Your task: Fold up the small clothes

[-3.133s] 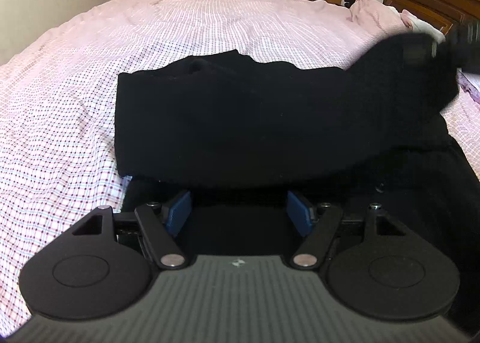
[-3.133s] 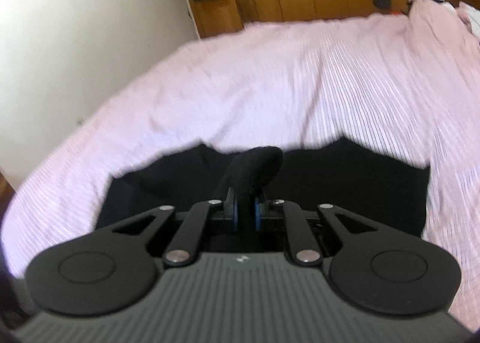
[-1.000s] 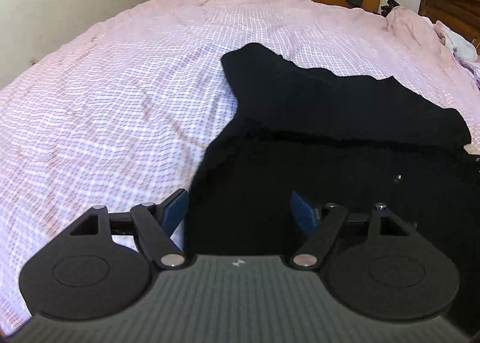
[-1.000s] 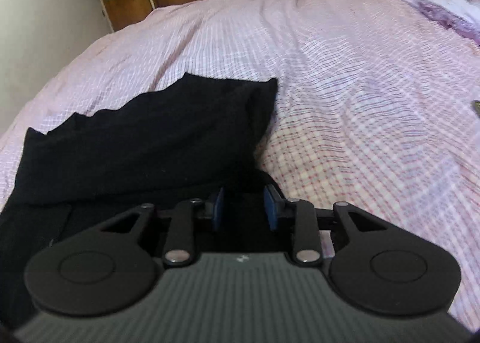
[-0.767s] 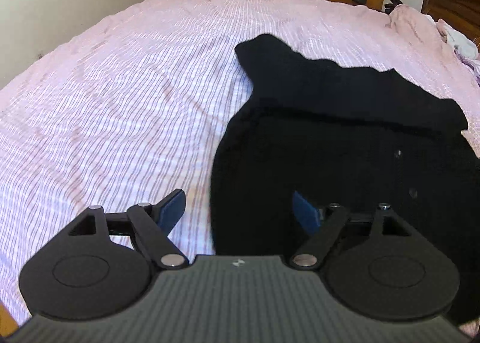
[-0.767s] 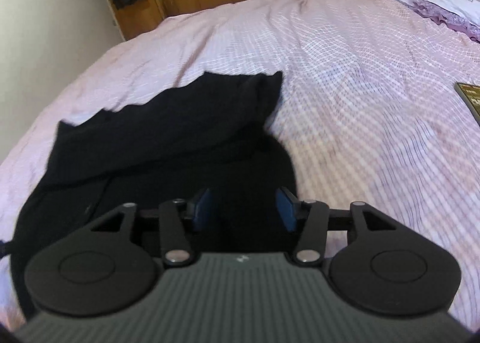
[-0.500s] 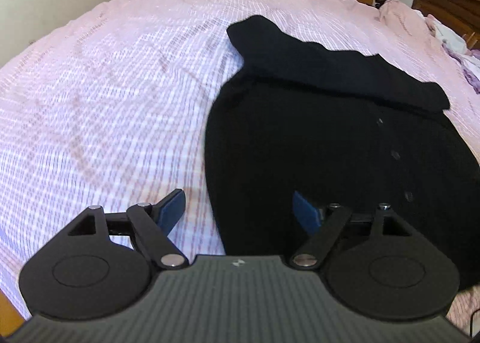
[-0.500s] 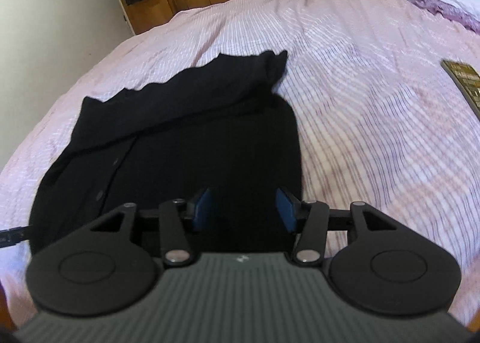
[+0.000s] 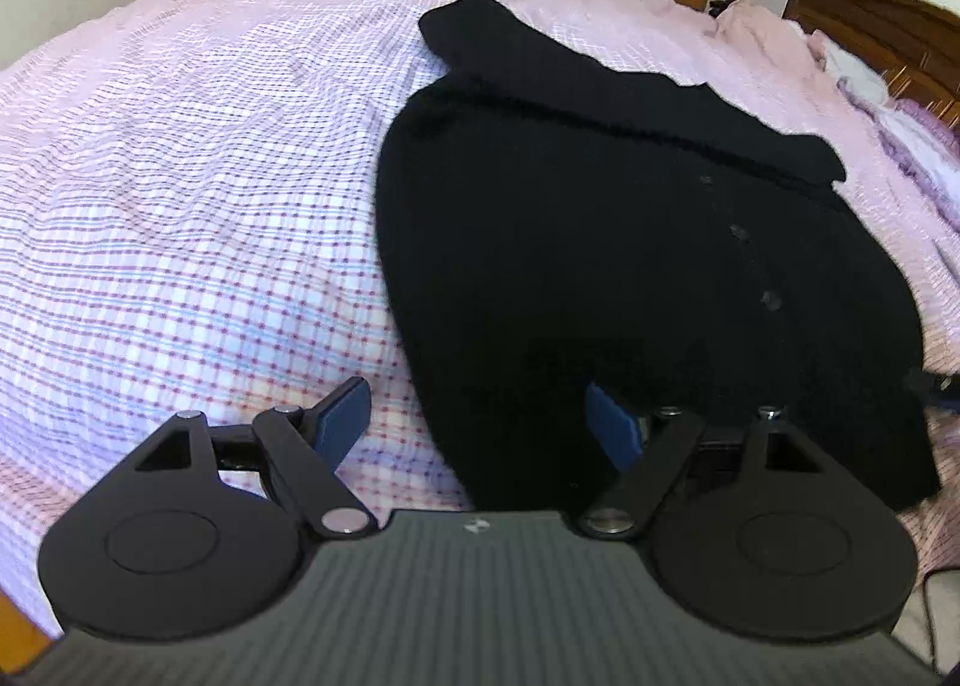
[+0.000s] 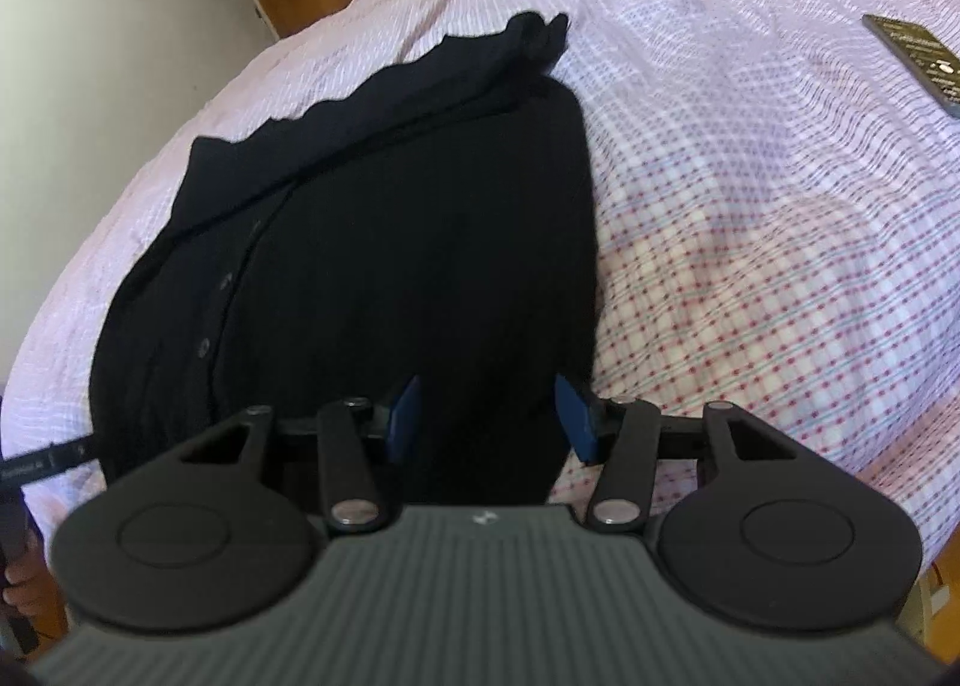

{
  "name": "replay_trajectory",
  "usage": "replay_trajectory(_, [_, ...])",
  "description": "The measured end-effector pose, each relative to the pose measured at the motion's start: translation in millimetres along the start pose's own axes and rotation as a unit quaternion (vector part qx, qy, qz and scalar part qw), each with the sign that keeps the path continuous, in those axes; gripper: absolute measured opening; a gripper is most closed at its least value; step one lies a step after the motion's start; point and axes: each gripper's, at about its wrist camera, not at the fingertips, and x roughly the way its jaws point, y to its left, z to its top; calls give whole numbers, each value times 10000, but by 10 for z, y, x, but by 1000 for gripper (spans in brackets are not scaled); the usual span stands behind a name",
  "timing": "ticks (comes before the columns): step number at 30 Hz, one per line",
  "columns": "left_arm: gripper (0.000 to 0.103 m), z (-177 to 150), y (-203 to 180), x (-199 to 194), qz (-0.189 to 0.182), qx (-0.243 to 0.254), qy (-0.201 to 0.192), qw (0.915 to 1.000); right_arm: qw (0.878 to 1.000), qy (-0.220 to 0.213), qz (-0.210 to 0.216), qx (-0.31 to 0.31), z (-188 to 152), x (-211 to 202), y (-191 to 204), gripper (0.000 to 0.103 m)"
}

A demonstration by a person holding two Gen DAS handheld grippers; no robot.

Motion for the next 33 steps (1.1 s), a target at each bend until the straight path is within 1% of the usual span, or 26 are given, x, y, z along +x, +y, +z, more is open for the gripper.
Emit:
replay_trajectory(2, [70,14,-8,46,-144,-61,13,9999,10000,3,-31,-13,-17,34,27,57])
replay_trajectory(4, [65,42,-11,99,-222,-95,84,9997,10000,0,-19,-65,-37,54,67,62])
replay_trajectory(5, [60,38,-22,118,-241,-92,121,9996,9999,7,-1,-103,-41,61,86,63])
replay_trajectory(7, [57,39,-47,132,-339,-67,165,9993,9998,57,113,-168,-70,77,123,63])
replay_trajectory(9, [57,18,-66,122,-510,-43,210,9985,9993,150,320,-85,-119,85,132,63])
replay_trajectory(10, [57,3,-83,110,-507,-7,214,9985,9995,110,302,-51,-136,75,133,63])
replay_trajectory(13, [57,-25,-129,89,-282,135,188,9993,9998,-66,201,27,-150,-30,112,61])
replay_trajectory(16, [58,-34,-134,95,-156,180,193,9995,9996,-193,97,168,-133,-156,25,61])
replay_trajectory(19, [58,-37,-141,148,-89,112,218,9997,9998,-153,-61,117,-142,-181,-42,60])
replay_trajectory(20, [60,-42,-144,172,-84,82,238,9996,9999,-100,-36,105,-164,-171,-69,60])
replay_trajectory(22, [62,-53,-144,197,-186,18,251,9995,9999,-4,97,119,-204,-116,-93,61])
replay_trajectory(24, [62,-62,-128,205,-563,-159,277,9979,9991,78,375,193,-236,-48,-96,63])
replay_trajectory(26, [62,-80,-106,234,-947,-386,347,9941,9973,170,627,352,-262,25,-102,63])
replay_trajectory(27, [62,-90,-94,253,-1029,-469,398,9928,9969,178,636,432,-274,55,-111,63])
replay_trajectory(29, [62,-126,-106,277,-942,-506,393,9935,9972,114,572,458,-299,67,-118,62])
replay_trajectory(31, [62,-153,-130,296,-908,-506,313,9941,9972,70,623,414,-327,69,-113,68])
replay_trajectory(33, [62,-157,-167,308,-854,-446,309,9949,9973,49,669,285,-351,85,-78,71])
